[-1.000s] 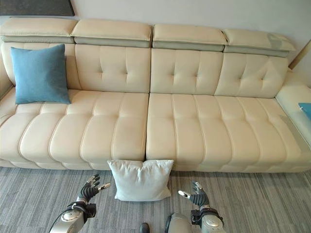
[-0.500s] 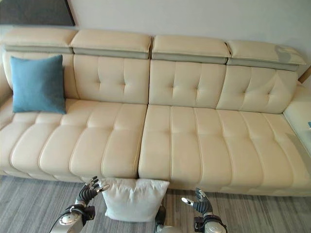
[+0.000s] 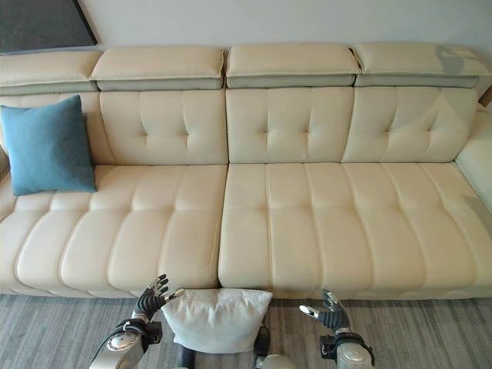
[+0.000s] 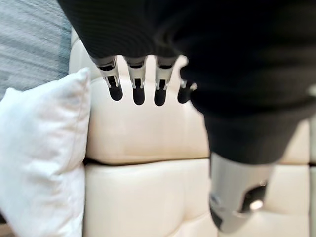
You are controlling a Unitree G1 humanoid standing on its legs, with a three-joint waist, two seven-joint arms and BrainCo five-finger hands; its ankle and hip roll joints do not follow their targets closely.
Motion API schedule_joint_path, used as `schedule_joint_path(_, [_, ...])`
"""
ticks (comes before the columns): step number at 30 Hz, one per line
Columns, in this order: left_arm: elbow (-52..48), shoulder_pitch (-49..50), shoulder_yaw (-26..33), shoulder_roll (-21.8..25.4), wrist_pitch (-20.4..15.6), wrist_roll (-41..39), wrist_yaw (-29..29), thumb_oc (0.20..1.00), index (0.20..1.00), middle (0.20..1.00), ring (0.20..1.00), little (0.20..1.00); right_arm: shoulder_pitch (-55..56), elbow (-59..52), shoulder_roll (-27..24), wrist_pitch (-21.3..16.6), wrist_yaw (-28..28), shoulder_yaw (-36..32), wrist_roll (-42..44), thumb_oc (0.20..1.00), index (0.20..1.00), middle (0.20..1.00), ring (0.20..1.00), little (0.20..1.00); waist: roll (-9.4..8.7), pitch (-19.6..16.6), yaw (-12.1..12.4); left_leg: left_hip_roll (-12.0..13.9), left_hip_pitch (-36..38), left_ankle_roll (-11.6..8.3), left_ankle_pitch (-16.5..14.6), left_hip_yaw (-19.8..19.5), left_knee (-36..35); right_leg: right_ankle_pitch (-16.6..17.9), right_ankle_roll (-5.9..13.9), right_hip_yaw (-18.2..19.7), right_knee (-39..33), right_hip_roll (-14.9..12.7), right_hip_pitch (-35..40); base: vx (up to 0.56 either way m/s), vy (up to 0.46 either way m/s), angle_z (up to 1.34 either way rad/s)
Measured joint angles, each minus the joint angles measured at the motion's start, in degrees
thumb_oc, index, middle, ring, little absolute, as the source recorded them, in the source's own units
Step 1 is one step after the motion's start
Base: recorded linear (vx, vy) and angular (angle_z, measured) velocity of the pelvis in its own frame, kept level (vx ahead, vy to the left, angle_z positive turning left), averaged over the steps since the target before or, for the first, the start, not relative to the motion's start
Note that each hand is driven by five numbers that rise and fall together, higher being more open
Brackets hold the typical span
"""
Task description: Pick up all the scattered cushions and arrange them neatly on the sofa.
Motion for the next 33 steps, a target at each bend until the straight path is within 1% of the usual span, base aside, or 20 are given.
schedule_joint_path(2, [-0.2, 0.36, -0.12, 0.65, 0.05, -0.01, 0.0, 1.0, 1.0, 1.0, 1.0, 1.0, 0.49, -0.4, 0.28, -0.04, 0.38, 1.03, -0.12, 1.0, 1.0, 1.0, 1.0, 1.0, -0.73, -0.16, -0.09, -1.55, 0.03, 1.24, -0.24, 0.45, 0.0, -0.47, 0.85, 0.41, 0.17, -1.44, 0.01, 0.02, 0.199, -0.04])
schedule_joint_path(5, [0.2, 2.52, -0.05, 2.42, 0.16, -0.01, 0.01, 1.0, 1.0, 1.0, 1.0, 1.0, 1.04, -0.1, 2.76, 0.7, 0.67, 1.17, -1.15, 1.0, 1.0, 1.0, 1.0, 1.0, -2.74, -1.12, 0.12, -5.13, -0.26, 3.94, -0.83, 1.33, -0.01, 0.12, 1.92, 1.54, 0.18, -4.95, -0.56, 0.0, 0.222, -0.06])
schedule_joint_path(6, [0.86, 2.98, 0.09, 2.71, -0.1, -0.03, 0.02, 1.0, 1.0, 1.0, 1.0, 1.0, 1.42, 0.77, 3.38, 0.58, 0.59, 1.19, -1.29, 1.0, 1.0, 1.0, 1.0, 1.0, -3.38, -1.42, 0.44, -5.93, -0.47, 4.09, -0.82, 1.47, -0.02, 0.52, 2.47, 1.6, 0.18, -5.73, -0.91, -0.06, 0.3, -0.16])
schedule_joint_path(7, [9.5, 0.08, 0.76, 2.92, -0.32, -0.03, 0.2, 1.0, 1.0, 1.0, 1.0, 1.0, -2.6, 9.72, 6.56, 1.01, -0.55, 1.01, -2.2, 1.0, 1.0, 1.0, 1.0, 1.0, -5.78, 0.23, 1.38, -9.03, -3.81, 6.22, -0.64, 2.96, 0.13, 3.42, 5.15, 2.51, 0.22, -8.81, -5.17, -0.31, 0.348, -0.18])
schedule_joint_path(9, [11.9, -0.09, 1.78, 2.71, -0.81, -0.03, 0.23, 1.0, 1.0, 1.0, 1.0, 1.0, -4.33, 12.91, 7.56, 0.87, -0.76, 0.64, -2.07, 1.0, 1.0, 1.0, 1.0, 1.0, -7.02, 3.02, 1.54, -10.36, -5.19, 6.79, 0.41, 3.41, 0.87, 4.25, 5.84, 2.56, 0.27, -10.47, -6.65, -0.31, 0.217, -0.1])
schedule_joint_path(10, [24.1, -7.5, 3.56, 1.95, -2.88, -0.27, 1.64, 1.0, 1.0, 1.0, 1.0, 1.0, -10.72, 21.99, 7.46, 0.49, -2.24, 0.8, -1.33, 1.0, 1.0, 1.0, 1.0, 1.0, -8.31, 3.03, 1.81, -11.49, -11.71, 7.56, -0.43, 4.08, 4.86, 6.44, 8.04, 2.7, 0.92, -11.94, -11.69, -0.08, 0.039, 0.05])
schedule_joint_path(11, [33.45, -15.0, 2.22, 3.12, -1.01, -0.51, 2.25, 1.0, 1.0, 1.0, 1.0, 1.0, -16.36, 27.11, 7.32, 1.54, -3.13, 0.99, -0.29, 1.0, 1.0, 1.0, 1.0, 1.0, -9.55, 3.51, 1.48, -12.12, -17.97, 8.12, -1.24, 4.46, 7.04, 6.22, 8.65, 3.55, 0.3, -12.33, -16.75, -0.06, 0.021, -0.04])
schedule_joint_path(12, [32.08, -16.64, 2.3, 4.58, -0.98, -1.34, 2.94, 1.0, 1.0, 1.0, 1.0, 1.0, -19.15, 25.91, 7.2, 1.39, -3.71, 0.83, 0.23, 1.0, 1.0, 1.0, 1.0, 1.0, -9.78, 6.14, 1.52, -11.98, -20.26, 8.42, 1.1, 4.83, 6.78, 6.76, 7.0, 4.0, 0.32, -12.06, -18.95, -0.11, 0.008, 0.14])
schedule_joint_path(13, [31.35, -18.09, 2.21, 5.33, -1.01, -1.84, 3.1, 1.0, 1.0, 1.0, 1.0, 1.0, -20.69, 25.14, 6.9, 0.93, -4.1, 0.86, 0.32, 1.0, 1.0, 1.0, 1.0, 1.0, -9.57, 8.27, 1.41, -12.16, -21.12, 8.47, 1.89, 4.68, 6.54, 7.58, 6.38, 4.6, 0.32, -12.01, -18.81, -0.12, -0.004, -0.09])
schedule_joint_path(15, [31.58, -22.59, 2.07, 5.37, -2.14, -3.59, 4.38, 1.0, 1.0, 1.0, 1.0, 1.0, -26.6, 26.55, 6.95, 0.4, -5.37, 1.29, 3.15, 1.0, 1.0, 1.0, 1.0, 1.0, -9.27, 11.85, 2.87, -11.94, -24.21, 8.31, 1.93, 5.97, 7.75, 7.76, 6.11, 5.46, 0.31, -12.01, -21.69, -0.13, -0.019, -0.18])
schedule_joint_path(16, [31.63, -25.71, 1.95, 5.26, -2.44, -4.84, 4.86, 1.0, 1.0, 1.0, 1.0, 1.0, -30.72, 26.86, 6.7, 0.0, -5.89, 1.29, 4.66, 1.0, 1.0, 1.0, 1.0, 1.0, -8.47, 13.74, 2.85, -11.86, -27.75, 7.76, 1.56, 5.86, 8.95, 7.66, 6.09, 5.46, 0.32, -11.95, -24.42, -0.15, -0.044, -0.04])
schedule_joint_path(18, [29.51, -32.28, 1.23, 6.14, -3.37, -5.12, 5.99, 1.0, 1.0, 1.0, 1.0, 1.0, -40.64, 26.3, 6.58, -0.76, -6.35, 2.04, 6.08, 1.0, 1.0, 1.0, 1.0, 1.0, -8.01, 20.65, 2.81, -10.96, -32.64, 7.03, 1.63, 5.82, 12.04, 8.99, 4.72, 5.65, 0.36, -11.02, -27.86, -0.17, -0.048, 0.04])
schedule_joint_path(20, [29.84, -38.9, -2.79, 6.81, -3.46, -6.37, 7.26, 1.0, 1.0, 1.0, 1.0, 1.0, -47.67, 26.2, 5.54, -0.99, -8.44, 5.67, 6.99, 1.0, 1.0, 1.0, 1.0, 1.0, -7.9, 22.01, 2.24, -9.24, -41.4, 6.37, 1.05, 5.02, 16.98, 9.66, 3.86, 5.68, 1.81, -9.81, -34.77, -0.13, -0.037, 0.0])
schedule_joint_path(22, [29.59, -44.29, -4.02, 7.11, -3.74, -6.95, 8.31, 1.0, 1.0, 1.0, 1.0, 1.0, -52.38, 24.66, 4.48, -1.84, -9.74, 6.03, 7.05, 1.0, 1.0, 1.0, 1.0, 1.0, -7.83, 22.6, 1.5, -8.25, -46.87, 6.41, 1.16, 4.26, 19.74, 10.56, 2.84, 5.52, 4.32, -9.0, -39.87, -0.07, -0.029, 0.02])
schedule_joint_path(23, [29.87, -46.88, -6.04, 7.63, -3.81, -7.03, 9.07, 1.0, 1.0, 1.0, 1.0, 1.0, -54.61, 24.45, 3.42, -2.09, -10.9, 7.58, 8.0, 1.0, 1.0, 1.0, 1.0, 1.0, -7.82, 22.6, 1.4, -7.71, -49.8, 6.0, 0.86, 4.15, 21.61, 10.35, 2.73, 5.62, 6.33, -8.66, -42.98, -0.03, -0.039, -0.06])
schedule_joint_path(26, [29.71, -53.32, -9.33, 8.43, -4.75, -6.99, 10.75, 1.0, 1.0, 1.0, 1.0, 1.0, -60.61, 23.88, 1.7, -3.97, -13.01, 9.8, 9.71, 1.0, 1.0, 1.0, 1.0, 1.0, -7.7, 22.65, 1.05, -7.13, -54.1, 5.67, 0.69, 4.03, 23.05, 9.87, 2.18, 6.43, 8.73, -8.18, -47.89, -0.01, -0.044, -0.09])
schedule_joint_path(28, [29.34, -58.0, -12.23, 9.85, -4.96, -6.78, 12.73, 1.0, 1.0, 1.0, 1.0, 1.0, -64.07, 22.2, 1.44, -5.33, -14.68, 11.77, 11.53, 1.0, 1.0, 1.0, 1.0, 1.0, -7.65, 22.67, 0.24, -6.88, -57.66, 5.47, 0.59, 3.56, 24.18, 8.11, 0.94, 6.44, 12.08, -8.1, -52.4, 0.01, -0.008, 0.02])
schedule_joint_path(30, [27.41, -62.02, -14.48, 9.81, -5.07, -6.31, 15.32, 1.0, 1.0, 1.0, 1.0, 1.0, -65.57, 17.99, 1.49, -6.7, -16.41, 12.39, 13.74, 1.0, 1.0, 1.0, 1.0, 1.0, -7.59, 22.6, -0.03, -6.6, -61.78, 5.26, 0.68, 3.02, 26.13, 7.42, 1.05, 6.48, 15.63, -8.08, -57.12, 0.04, -0.016, 0.05])
schedule_joint_path(31, [26.27, -62.9, -14.52, 9.92, -5.1, -6.14, 16.05, 1.0, 1.0, 1.0, 1.0, 1.0, -66.03, 17.14, 1.74, -7.82, -17.38, 12.28, 14.13, 1.0, 1.0, 1.0, 1.0, 1.0, -7.6, 22.6, -0.22, -6.6, -63.12, 4.89, 0.38, 2.89, 26.35, 6.33, 0.69, 6.47, 16.45, -8.14, -58.67, 0.04, -0.017, 0.05])
schedule_joint_path(33, [25.77, -65.43, -15.87, 10.15, -5.31, -6.02, 18.81, 1.0, 1.0, 1.0, 1.0, 1.0, -65.67, 14.8, 1.07, -10.71, -19.59, 12.42, 14.68, 1.0, 1.0, 1.0, 1.0, 1.0, -7.61, 22.63, -0.39, -6.54, -66.51, 5.08, 0.77, 2.74, 28.34, 6.19, 0.22, 6.74, 19.63, -8.29, -62.58, 0.04, -0.026, 0.04])
